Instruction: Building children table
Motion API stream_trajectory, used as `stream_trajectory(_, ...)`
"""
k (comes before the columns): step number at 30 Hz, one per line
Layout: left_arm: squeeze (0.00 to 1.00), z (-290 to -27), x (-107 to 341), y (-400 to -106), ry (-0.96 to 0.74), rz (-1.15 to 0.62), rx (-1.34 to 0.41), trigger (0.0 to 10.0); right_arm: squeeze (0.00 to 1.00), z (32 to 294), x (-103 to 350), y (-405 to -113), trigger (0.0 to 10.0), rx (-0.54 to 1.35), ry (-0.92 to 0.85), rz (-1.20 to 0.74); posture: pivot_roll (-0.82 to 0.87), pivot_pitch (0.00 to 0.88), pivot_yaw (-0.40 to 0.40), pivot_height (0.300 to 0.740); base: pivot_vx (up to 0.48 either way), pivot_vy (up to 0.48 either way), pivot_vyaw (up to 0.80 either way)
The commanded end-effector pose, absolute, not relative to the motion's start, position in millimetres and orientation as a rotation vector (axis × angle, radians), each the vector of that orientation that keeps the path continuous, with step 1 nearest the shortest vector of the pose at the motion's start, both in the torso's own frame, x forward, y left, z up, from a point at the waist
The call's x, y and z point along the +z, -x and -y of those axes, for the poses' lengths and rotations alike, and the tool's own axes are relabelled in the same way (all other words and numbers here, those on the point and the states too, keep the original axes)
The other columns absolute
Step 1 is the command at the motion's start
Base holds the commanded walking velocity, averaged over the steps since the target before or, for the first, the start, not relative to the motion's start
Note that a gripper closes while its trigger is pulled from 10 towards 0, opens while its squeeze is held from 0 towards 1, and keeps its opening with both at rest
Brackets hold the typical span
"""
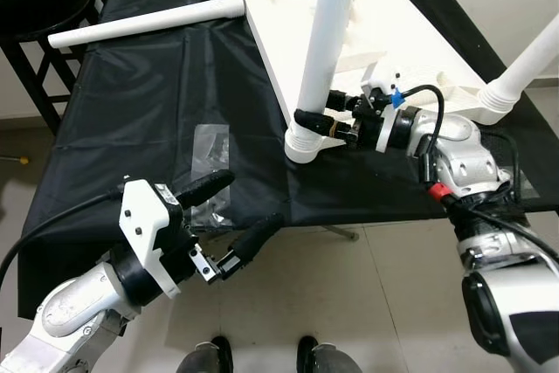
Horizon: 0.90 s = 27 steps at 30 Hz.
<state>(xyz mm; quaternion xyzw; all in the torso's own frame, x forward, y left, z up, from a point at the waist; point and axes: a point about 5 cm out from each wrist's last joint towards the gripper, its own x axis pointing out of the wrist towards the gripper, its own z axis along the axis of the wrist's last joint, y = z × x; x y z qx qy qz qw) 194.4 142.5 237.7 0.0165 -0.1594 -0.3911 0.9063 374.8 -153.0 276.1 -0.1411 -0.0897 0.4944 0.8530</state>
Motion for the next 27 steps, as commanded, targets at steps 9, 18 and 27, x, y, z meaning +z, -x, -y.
stream_trajectory(9,0.00,-141,238,-194,-0.037,0.319,-0.808,10.0,0.00,130,252,-356,0.0,0.914,0.225,0.199,0.03,0.314,-0.100,0.740,0.000,0.000,0.00)
stream_trajectory(18,0.00,-136,240,-196,-0.024,0.332,-0.812,10.0,0.00,99,184,-313,0.0,0.205,0.092,0.126,0.04,0.291,-0.083,0.740,0.000,0.000,0.00)
stream_trajectory(27,0.00,-134,240,-200,-0.020,0.335,-0.824,10.0,0.00,101,190,-315,10.0,0.170,0.119,0.109,0.03,0.284,-0.076,0.740,0.000,0.000,0.00)
